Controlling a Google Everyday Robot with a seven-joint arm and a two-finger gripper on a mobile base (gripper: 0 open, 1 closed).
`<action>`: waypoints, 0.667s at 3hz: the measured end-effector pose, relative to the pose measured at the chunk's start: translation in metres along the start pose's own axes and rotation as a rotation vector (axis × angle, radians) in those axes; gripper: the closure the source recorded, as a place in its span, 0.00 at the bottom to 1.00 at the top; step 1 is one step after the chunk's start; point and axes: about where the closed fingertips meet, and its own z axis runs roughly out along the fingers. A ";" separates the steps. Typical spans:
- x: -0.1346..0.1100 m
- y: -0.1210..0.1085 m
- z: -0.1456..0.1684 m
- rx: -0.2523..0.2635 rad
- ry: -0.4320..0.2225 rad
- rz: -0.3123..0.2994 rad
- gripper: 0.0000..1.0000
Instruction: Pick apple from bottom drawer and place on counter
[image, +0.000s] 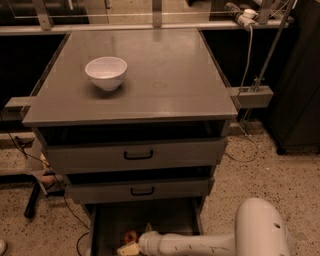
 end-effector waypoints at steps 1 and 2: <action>-0.006 -0.003 0.013 0.045 -0.013 0.006 0.00; -0.006 -0.004 0.013 0.049 -0.015 0.005 0.00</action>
Offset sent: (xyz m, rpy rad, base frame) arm 0.0090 0.0070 -0.0041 -0.0133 -0.0155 -0.0338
